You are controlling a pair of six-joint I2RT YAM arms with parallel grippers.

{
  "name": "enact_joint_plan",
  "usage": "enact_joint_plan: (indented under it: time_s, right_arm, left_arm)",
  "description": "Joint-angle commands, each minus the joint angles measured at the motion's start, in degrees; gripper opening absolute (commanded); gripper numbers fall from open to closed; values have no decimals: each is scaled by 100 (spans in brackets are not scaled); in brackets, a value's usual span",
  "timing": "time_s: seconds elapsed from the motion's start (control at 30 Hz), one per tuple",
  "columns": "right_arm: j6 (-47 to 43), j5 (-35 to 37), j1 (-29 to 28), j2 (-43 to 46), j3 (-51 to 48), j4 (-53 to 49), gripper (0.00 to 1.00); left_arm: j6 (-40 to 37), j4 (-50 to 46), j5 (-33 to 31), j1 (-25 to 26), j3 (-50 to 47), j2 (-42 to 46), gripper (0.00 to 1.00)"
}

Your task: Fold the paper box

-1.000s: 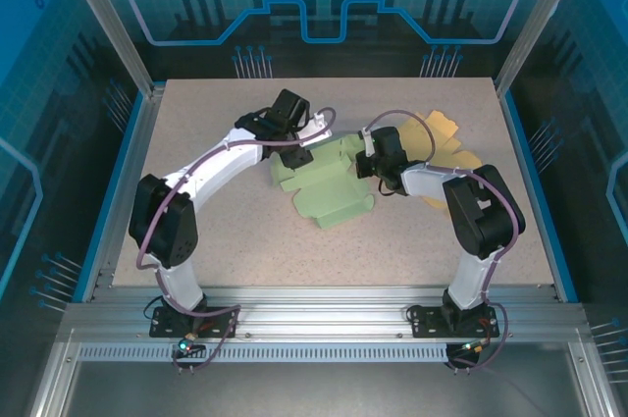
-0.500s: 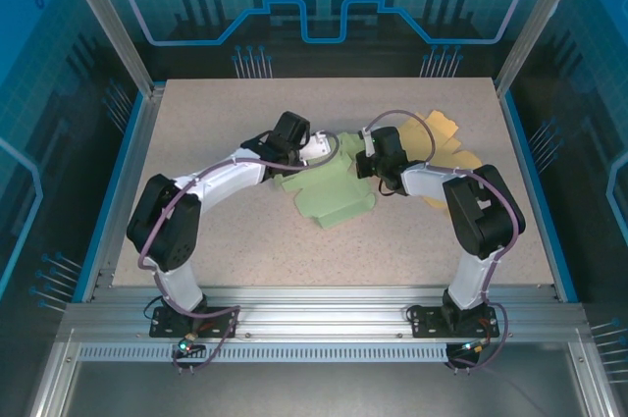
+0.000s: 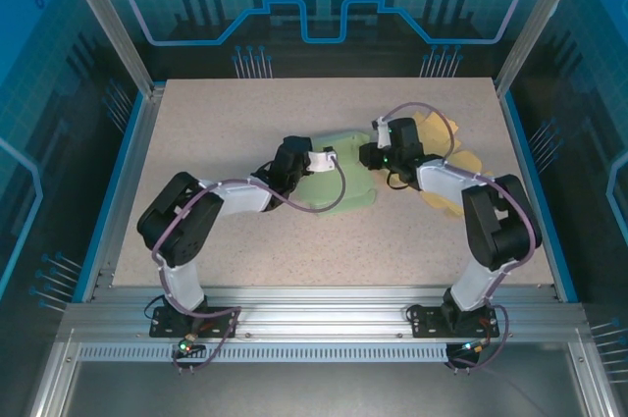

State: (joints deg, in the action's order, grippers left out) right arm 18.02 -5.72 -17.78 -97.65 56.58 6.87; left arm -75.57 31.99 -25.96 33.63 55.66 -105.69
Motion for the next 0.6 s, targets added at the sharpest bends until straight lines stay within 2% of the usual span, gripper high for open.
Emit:
enact_joint_plan:
  time_s: [0.0, 0.13, 0.47, 0.57]
  right_arm:
    - [306, -291, 57, 290, 59, -450, 27]
    - [557, -135, 70, 504, -116, -544, 32]
    - [1158, -75, 486, 501, -190, -1012, 32]
    - [1302, -302, 655, 498, -276, -868, 32]
  left_arm:
    - [-690, 1087, -84, 50, -99, -294, 0]
    - [-799, 1454, -59, 78, -177, -408, 0]
    - [-1167, 1846, 106, 37, -384, -603, 0]
    - [-1186, 1789, 142, -29, -438, -622, 0]
